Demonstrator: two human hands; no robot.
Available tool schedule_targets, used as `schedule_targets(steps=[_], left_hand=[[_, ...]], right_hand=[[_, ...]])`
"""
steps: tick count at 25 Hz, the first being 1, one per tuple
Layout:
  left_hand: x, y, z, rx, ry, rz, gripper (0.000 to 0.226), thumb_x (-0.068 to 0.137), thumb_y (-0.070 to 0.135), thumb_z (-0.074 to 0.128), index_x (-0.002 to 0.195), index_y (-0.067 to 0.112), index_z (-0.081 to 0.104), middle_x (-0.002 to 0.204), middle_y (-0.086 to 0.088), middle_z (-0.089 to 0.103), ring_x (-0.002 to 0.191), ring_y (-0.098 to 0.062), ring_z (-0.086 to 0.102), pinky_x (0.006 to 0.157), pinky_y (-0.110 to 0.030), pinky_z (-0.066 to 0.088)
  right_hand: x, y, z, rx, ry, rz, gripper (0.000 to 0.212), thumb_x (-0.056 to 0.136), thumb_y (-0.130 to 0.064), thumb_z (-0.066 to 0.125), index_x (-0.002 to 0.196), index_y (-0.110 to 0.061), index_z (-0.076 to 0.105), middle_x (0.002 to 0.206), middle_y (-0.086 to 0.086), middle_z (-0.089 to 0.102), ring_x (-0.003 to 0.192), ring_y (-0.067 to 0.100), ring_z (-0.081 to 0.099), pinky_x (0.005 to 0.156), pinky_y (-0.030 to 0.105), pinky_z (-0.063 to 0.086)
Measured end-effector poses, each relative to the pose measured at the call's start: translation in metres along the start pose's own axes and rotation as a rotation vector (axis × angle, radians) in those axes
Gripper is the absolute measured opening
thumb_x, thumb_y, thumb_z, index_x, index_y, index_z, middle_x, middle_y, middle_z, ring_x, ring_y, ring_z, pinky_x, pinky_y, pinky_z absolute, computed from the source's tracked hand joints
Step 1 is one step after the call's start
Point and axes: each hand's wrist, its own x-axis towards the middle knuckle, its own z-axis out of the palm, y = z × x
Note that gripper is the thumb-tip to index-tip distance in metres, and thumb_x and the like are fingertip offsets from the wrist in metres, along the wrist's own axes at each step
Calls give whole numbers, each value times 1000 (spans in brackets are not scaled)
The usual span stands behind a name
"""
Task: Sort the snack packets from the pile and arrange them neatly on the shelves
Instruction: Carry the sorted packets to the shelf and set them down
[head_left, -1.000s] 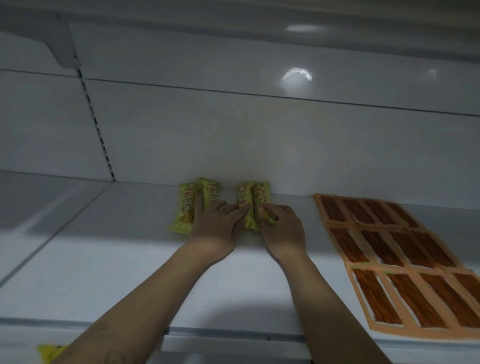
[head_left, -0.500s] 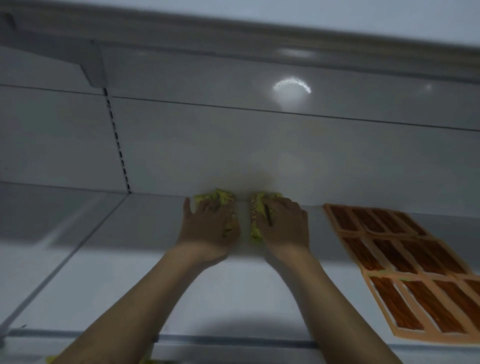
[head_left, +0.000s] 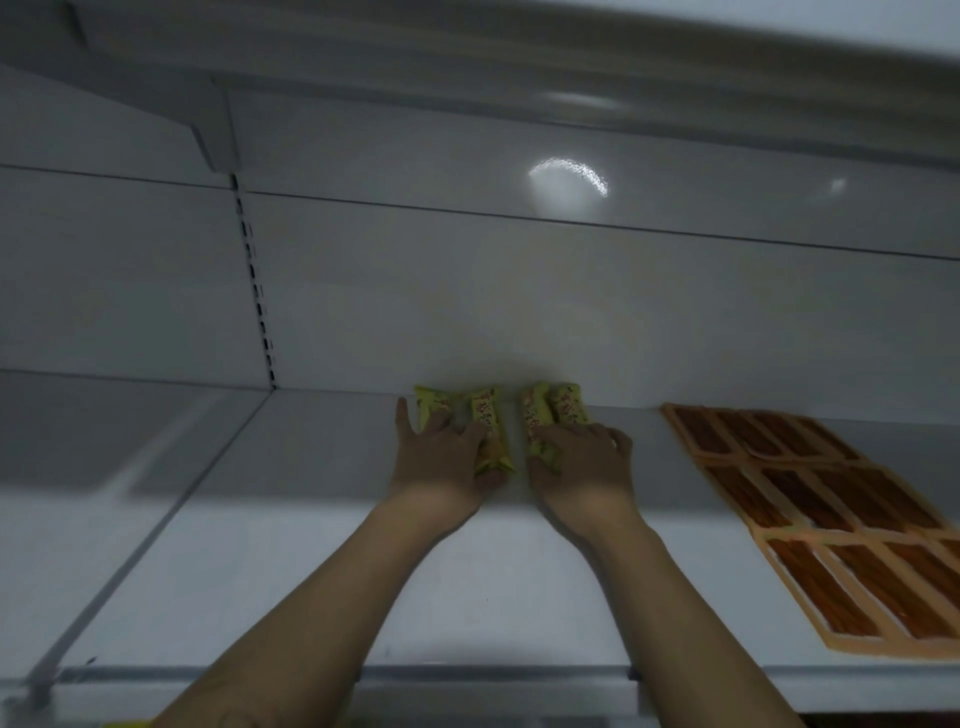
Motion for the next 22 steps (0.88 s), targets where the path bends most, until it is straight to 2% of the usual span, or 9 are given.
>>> schedule_targets(steps=[3, 6, 9, 11, 13, 17, 19, 20, 22], left_hand=[[1, 6, 1, 12, 23, 15, 53, 93, 66, 38, 132, 32, 50, 129, 5, 61, 144, -17, 24, 114, -62, -11], [4, 11, 0, 62, 50, 2, 54, 94, 64, 37, 137, 34, 48, 135, 5, 58, 147, -20, 21, 112, -63, -14], [2, 11, 2, 101, 68, -25, 55, 94, 60, 37, 141, 32, 43, 139, 6, 52, 145, -23, 24, 109, -66, -15], [-4, 9, 5, 96, 129, -10, 57, 91, 58, 41, 139, 27, 49, 132, 3, 58, 138, -27, 37, 109, -67, -8], [-9, 6, 12, 87, 274, 46, 55, 85, 53, 50, 128, 20, 61, 119, -1, 65, 123, -32, 53, 111, -67, 3], [-4, 13, 5, 27, 348, 118, 54, 83, 41, 49, 131, 18, 59, 123, -2, 65, 121, -32, 57, 112, -64, 15], [7, 20, -8, 17, 314, 144, 58, 83, 42, 42, 135, 19, 56, 129, -4, 63, 124, -31, 56, 110, -65, 24], [14, 25, -18, -11, 288, 151, 60, 85, 43, 42, 140, 21, 51, 137, -4, 58, 130, -30, 52, 111, -64, 24], [25, 39, -39, -87, 190, 169, 66, 92, 44, 51, 152, 27, 30, 153, -1, 40, 142, -24, 36, 117, -50, 18]], right_hand=[[-2, 7, 0, 98, 65, 74, 45, 84, -47, 45, 120, -31, 65, 125, -6, 61, 120, 20, 49, 106, 35, 19], [1, 20, -11, 188, 170, 180, 36, 88, -37, 39, 104, -24, 70, 105, -2, 67, 109, 25, 56, 96, 34, 28], [2, 20, -18, 188, 143, 183, 41, 84, -35, 39, 113, -27, 67, 102, -4, 67, 108, 24, 56, 91, 32, 25], [0, 14, -15, 54, -38, 75, 50, 77, -48, 40, 121, -34, 60, 106, -8, 61, 111, 23, 50, 92, 35, 23], [1, 8, -11, -74, -144, -12, 47, 83, -50, 49, 127, -36, 56, 120, -8, 59, 115, 22, 44, 93, 37, 20], [13, 9, -28, -114, 23, -23, 28, 90, -26, 50, 113, -31, 66, 110, -4, 67, 109, 24, 50, 85, 35, 23], [24, 19, -52, 45, 235, -112, 24, 84, -17, 53, 95, -26, 73, 91, 0, 70, 92, 27, 56, 74, 31, 30], [30, 25, -70, 191, 287, -158, 23, 85, -11, 54, 88, -22, 74, 82, 0, 69, 82, 22, 56, 69, 27, 34], [42, 36, -110, 406, 192, -253, 26, 89, 1, 57, 82, -17, 75, 72, -8, 63, 68, 1, 52, 62, 8, 33]])
